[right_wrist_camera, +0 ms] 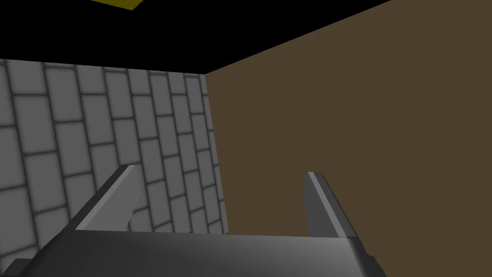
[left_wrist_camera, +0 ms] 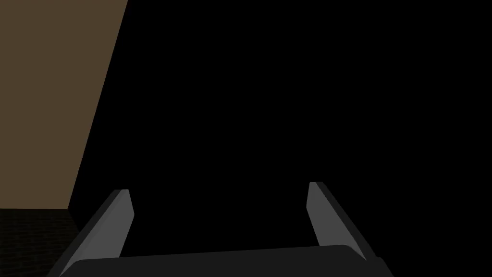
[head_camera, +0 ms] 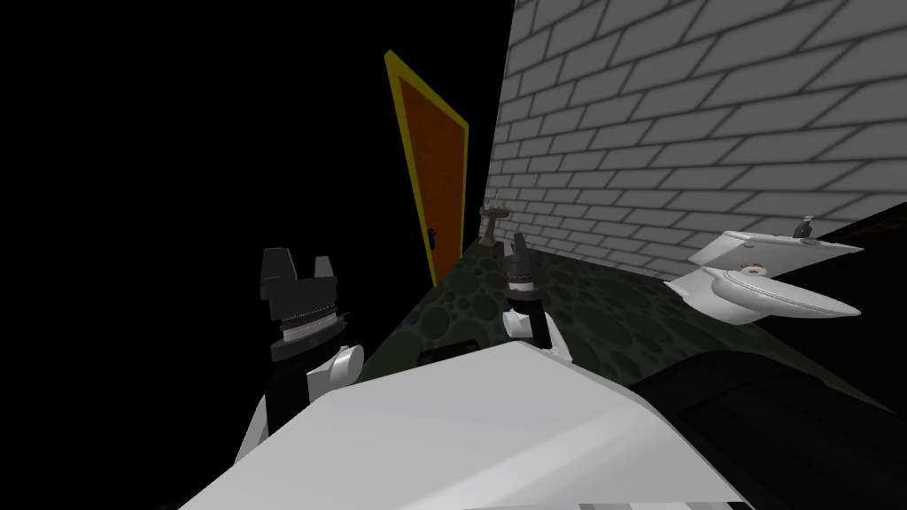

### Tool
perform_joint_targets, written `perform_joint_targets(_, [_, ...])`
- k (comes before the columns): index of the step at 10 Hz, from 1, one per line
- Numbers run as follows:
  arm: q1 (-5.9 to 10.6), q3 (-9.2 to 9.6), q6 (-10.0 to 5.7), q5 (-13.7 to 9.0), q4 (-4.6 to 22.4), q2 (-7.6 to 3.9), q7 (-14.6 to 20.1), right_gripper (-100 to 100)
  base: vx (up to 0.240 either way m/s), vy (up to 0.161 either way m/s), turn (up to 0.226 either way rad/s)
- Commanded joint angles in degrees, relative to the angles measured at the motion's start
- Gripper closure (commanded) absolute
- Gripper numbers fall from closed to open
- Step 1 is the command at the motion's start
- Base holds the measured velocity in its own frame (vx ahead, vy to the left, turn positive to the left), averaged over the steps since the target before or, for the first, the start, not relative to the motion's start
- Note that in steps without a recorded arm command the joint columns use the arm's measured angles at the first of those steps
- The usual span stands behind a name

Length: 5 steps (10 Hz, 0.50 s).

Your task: Pull the door open

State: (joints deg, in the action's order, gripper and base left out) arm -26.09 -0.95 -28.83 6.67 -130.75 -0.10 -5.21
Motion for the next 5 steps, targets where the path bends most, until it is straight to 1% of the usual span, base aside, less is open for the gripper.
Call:
perform_joint_targets(1, [0.37,-0.20,-0.01,-0.8,0.8,-0.30,0.5,-100,0.064,-0.080,0.262])
perform_joint_targets(4, [1.65,-0.86,-0.04,-3.6,3.5,-1.18,2.3,-100,0.077,-0.069,0.345])
perform_joint_targets(5, [2.24,-1.17,-0.05,-4.9,4.8,-1.53,3.2,-100,0.104,-0.112,0.334])
